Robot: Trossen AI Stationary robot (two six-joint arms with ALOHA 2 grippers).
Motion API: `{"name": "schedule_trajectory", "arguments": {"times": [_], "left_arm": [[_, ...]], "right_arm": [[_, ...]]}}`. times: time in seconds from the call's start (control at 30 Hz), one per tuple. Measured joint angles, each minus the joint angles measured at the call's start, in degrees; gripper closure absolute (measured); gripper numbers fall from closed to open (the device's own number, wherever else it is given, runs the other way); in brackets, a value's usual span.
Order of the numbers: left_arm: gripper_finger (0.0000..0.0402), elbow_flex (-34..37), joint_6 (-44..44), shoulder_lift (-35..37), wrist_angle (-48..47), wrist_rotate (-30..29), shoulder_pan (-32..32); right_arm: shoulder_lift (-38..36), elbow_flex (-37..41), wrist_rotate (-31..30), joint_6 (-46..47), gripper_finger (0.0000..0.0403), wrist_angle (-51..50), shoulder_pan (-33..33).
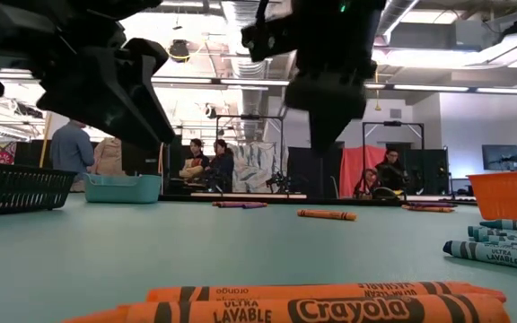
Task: Sort crayons
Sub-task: Put the orange crayon into the orange bin
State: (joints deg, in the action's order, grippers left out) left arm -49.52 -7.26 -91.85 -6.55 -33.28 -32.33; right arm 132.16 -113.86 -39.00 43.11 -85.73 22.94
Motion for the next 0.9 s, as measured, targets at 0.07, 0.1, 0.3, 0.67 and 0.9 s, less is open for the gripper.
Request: {"name": "schedule_trajectory", "arguments": {"times": [0.07,0.1,0.3,0.67,0.9], "left_arm": [[0.0276,0.0,-0.6,0.0,0.0,0.0,-0.5],[0.0276,0.0,-0.9,0.0,0.0,0.0,-0.8],[0.0276,0.0,-1.1,0.0,0.0,0.0,-1.8],[0.0276,0.0,-1.0,0.0,-0.1,-0.2,-1.8],[0.0276,0.0,-1.0,0.0,-0.4,-0.4,-1.8]], "right_arm": [[0.0,2.0,0.0,-0.4,0.0252,3.4,-0.1],[0.0,2.8,-0.1,-0.5,0.0252,4.3,-0.2],[-0.5,6.6,-6.0,1.3,0.0253,5.0,-2.6],[-14.8,23.1,-7.4,-10.5,0.0253,19.9,-10.4],[-30.4,44.0,7.0,-17.6,0.0253,45.2,-15.4]]}}
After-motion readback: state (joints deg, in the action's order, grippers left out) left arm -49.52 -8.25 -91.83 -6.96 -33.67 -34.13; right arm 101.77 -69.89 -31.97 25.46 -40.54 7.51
